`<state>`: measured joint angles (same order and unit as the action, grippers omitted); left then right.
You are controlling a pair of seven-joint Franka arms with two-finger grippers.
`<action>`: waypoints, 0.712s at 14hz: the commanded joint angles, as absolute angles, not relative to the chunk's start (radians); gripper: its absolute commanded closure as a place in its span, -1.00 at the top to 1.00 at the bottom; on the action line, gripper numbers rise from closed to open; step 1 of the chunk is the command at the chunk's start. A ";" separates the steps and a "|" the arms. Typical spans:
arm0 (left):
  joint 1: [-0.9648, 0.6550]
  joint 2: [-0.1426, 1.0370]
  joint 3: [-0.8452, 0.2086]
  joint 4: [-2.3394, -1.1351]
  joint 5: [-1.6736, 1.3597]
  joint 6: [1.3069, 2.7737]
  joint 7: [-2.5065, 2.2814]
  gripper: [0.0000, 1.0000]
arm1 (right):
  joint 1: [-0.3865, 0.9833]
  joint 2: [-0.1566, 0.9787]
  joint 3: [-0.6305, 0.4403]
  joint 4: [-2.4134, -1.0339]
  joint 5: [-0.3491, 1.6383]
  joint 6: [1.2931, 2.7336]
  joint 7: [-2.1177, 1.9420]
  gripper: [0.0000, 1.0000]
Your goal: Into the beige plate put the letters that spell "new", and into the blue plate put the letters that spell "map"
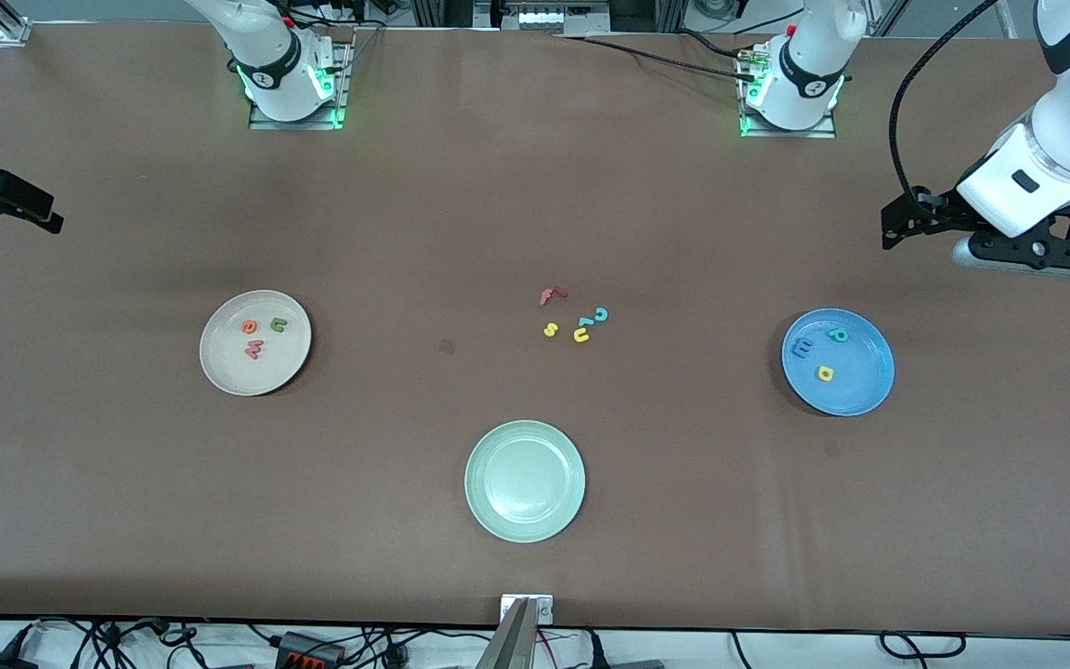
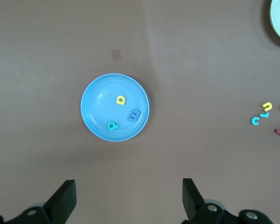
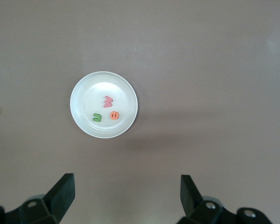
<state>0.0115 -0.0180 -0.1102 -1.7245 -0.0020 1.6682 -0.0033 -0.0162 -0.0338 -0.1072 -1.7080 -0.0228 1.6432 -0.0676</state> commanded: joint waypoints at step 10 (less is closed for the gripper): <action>0.018 -0.040 -0.112 -1.740 -0.017 1.660 0.008 1.00 | -0.041 -0.051 -0.101 -1.733 -0.035 1.666 -0.089 1.00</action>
<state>0.0115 -0.0180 -0.1101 -1.7245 -0.0020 1.6682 -0.0033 -0.0289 -0.0338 -0.1089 -1.7152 -0.0228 1.6531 -0.0693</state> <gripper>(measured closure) 0.000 0.000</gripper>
